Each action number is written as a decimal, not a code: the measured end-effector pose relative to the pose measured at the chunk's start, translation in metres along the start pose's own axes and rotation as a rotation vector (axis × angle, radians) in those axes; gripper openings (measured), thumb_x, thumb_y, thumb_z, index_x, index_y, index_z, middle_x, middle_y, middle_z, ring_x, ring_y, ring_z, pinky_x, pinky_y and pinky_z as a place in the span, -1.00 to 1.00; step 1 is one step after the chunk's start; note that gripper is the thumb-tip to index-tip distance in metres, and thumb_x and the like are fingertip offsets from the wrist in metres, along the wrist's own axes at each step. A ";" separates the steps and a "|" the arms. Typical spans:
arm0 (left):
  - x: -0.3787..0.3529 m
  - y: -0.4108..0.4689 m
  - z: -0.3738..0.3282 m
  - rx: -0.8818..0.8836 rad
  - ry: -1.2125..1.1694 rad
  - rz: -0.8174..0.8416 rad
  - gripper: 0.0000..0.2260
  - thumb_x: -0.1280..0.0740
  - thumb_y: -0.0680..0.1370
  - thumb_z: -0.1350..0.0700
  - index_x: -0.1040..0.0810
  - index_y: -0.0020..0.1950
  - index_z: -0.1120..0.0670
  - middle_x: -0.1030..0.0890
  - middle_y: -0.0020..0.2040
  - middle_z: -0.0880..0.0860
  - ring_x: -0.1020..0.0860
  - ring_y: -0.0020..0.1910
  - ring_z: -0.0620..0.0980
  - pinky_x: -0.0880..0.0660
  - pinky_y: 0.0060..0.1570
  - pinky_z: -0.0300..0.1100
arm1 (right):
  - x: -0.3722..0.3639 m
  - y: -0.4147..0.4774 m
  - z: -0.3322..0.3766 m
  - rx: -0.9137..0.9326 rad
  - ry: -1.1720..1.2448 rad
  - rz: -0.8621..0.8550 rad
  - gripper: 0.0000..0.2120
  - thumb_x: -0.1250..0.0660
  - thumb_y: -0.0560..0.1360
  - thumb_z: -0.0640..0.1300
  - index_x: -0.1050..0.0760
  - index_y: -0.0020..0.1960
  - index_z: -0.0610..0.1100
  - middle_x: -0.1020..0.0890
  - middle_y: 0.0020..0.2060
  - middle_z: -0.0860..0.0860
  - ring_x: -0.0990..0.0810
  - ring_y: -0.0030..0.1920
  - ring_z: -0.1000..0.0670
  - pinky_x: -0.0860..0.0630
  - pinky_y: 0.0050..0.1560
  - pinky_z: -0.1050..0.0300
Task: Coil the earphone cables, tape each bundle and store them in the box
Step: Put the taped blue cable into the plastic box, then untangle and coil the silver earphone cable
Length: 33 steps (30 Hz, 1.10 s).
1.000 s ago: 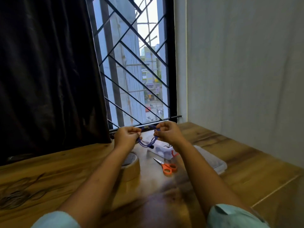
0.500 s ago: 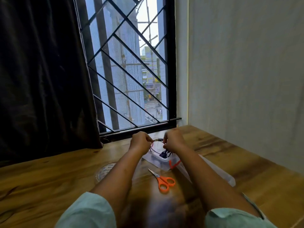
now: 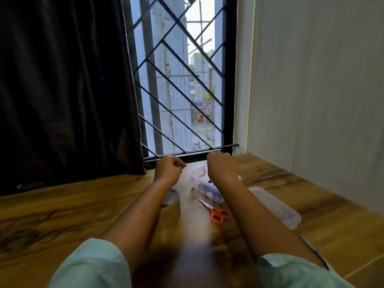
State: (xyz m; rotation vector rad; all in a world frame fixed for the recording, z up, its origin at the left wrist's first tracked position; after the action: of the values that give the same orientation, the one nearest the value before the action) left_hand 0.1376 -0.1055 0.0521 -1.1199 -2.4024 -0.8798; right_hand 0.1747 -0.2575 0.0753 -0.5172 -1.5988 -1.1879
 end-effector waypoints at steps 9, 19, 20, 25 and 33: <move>0.098 -0.052 0.066 0.168 -0.099 -0.152 -0.73 -0.29 0.48 0.38 -0.60 -0.28 0.07 -0.66 -0.18 0.14 -0.63 -0.10 0.10 -0.58 -0.01 -0.01 | 0.009 -0.048 0.132 0.217 0.469 0.116 -0.80 -0.24 0.53 -0.13 -0.58 0.09 -0.11 -0.62 0.06 -0.14 -0.59 0.06 -0.18 -0.52 -0.01 0.03; 0.203 -0.113 0.171 0.279 0.043 -0.413 -0.80 -0.28 0.53 0.30 -0.64 -0.15 0.06 -0.64 -0.13 0.06 -0.58 -0.11 0.04 -0.54 -0.06 -0.08 | -0.046 -0.100 0.270 0.367 0.688 0.439 -0.78 -0.27 0.53 -0.13 -0.50 0.18 -0.06 -0.58 0.10 -0.09 -0.58 0.06 -0.10 -0.59 0.05 -0.06; 0.211 -0.115 0.179 0.277 0.059 -0.451 -0.80 -0.27 0.54 0.29 -0.64 -0.15 0.06 -0.66 -0.11 0.08 -0.58 -0.12 0.05 -0.55 -0.09 -0.07 | -0.054 -0.102 0.281 0.411 0.671 0.426 -0.69 -0.28 0.53 -0.11 -0.45 0.28 -0.01 -0.52 0.21 -0.09 -0.51 0.18 -0.12 -0.54 0.15 -0.08; 0.234 -0.111 0.196 0.228 0.115 -0.702 -0.81 -0.24 0.54 0.33 -0.64 -0.09 0.16 -0.64 -0.12 0.11 -0.57 -0.13 0.07 -0.41 -0.15 -0.18 | -0.075 -0.101 0.317 0.582 0.480 0.328 -0.51 -0.17 0.57 0.07 -0.20 0.47 0.10 -0.30 0.42 -0.04 -0.27 0.37 -0.20 -0.27 0.30 -0.16; 0.232 -0.106 0.226 0.477 0.305 -0.419 -0.81 -0.24 0.55 0.10 -0.62 -0.08 -0.13 -0.63 0.07 0.08 -0.53 0.08 0.14 -0.46 0.07 -0.05 | -0.079 -0.087 0.322 0.611 0.565 0.267 -0.75 -0.23 0.56 0.03 -0.48 0.23 0.13 -0.51 0.27 0.08 -0.40 0.28 -0.08 -0.41 0.20 -0.05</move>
State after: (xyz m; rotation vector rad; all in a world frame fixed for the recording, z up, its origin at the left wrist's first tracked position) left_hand -0.1012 0.1221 -0.0328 -0.2892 -2.4281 -0.4946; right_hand -0.0180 0.0074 -0.0269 0.0142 -1.2560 -0.5263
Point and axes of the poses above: each hand's wrist, its own y-axis towards the middle knuckle, its own x-axis out of the back of the hand, z = x × y, the point moved 1 cm from there along y, towards the middle knuckle
